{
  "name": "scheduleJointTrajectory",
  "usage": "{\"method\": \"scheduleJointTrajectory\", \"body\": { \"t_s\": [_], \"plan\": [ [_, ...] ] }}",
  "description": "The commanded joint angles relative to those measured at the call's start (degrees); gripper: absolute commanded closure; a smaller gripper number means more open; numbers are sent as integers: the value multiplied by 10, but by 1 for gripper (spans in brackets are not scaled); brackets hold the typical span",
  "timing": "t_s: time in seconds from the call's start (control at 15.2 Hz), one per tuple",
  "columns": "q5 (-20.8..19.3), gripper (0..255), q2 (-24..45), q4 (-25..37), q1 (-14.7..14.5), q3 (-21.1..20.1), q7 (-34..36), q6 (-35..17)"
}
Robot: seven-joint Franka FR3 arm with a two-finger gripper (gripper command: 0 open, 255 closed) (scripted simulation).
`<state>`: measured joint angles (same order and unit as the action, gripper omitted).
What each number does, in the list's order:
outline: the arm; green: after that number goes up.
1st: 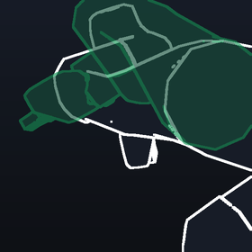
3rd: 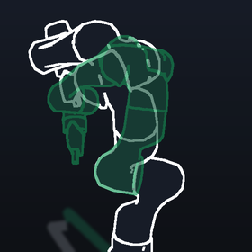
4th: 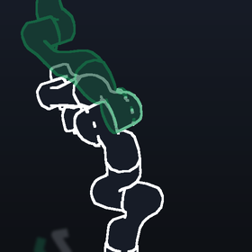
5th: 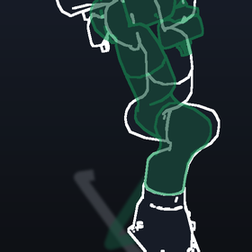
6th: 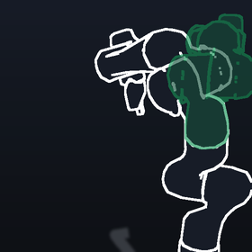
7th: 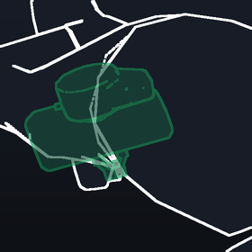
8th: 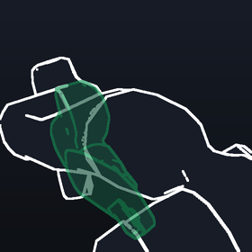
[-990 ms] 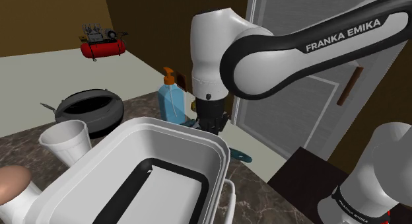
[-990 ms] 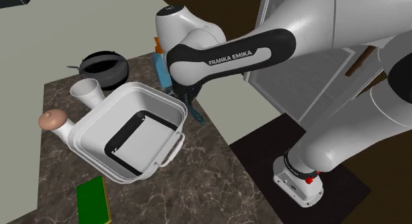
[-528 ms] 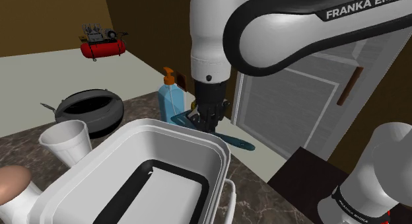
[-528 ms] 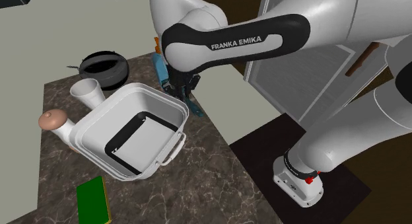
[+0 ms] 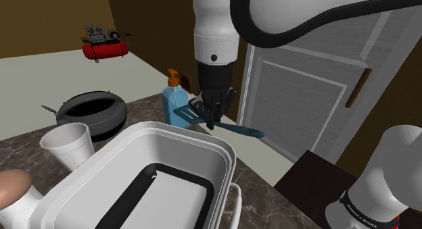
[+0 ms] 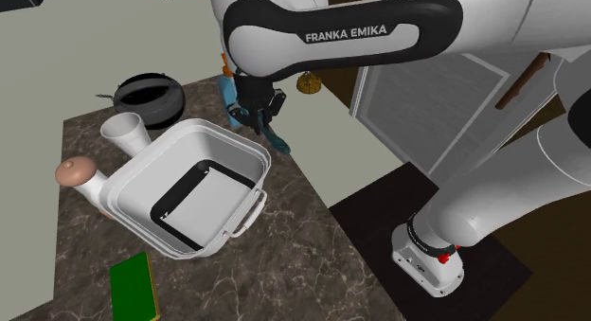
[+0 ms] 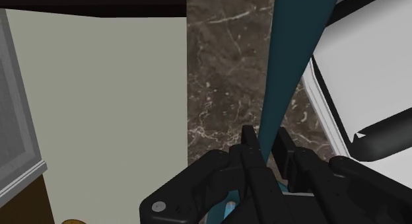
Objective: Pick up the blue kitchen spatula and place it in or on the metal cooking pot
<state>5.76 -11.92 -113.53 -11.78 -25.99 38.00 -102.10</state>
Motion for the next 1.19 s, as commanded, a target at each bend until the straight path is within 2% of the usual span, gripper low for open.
{"method": "scheduleJointTrajectory", "body": {
  "t_s": [0.0,0.79,1.12],
  "plan": [
    [0,255,-3,13,1,2,-1,15],
    [-5,255,8,110,3,4,4,103],
    [-30,255,76,173,-24,-48,88,102]
  ]
}}
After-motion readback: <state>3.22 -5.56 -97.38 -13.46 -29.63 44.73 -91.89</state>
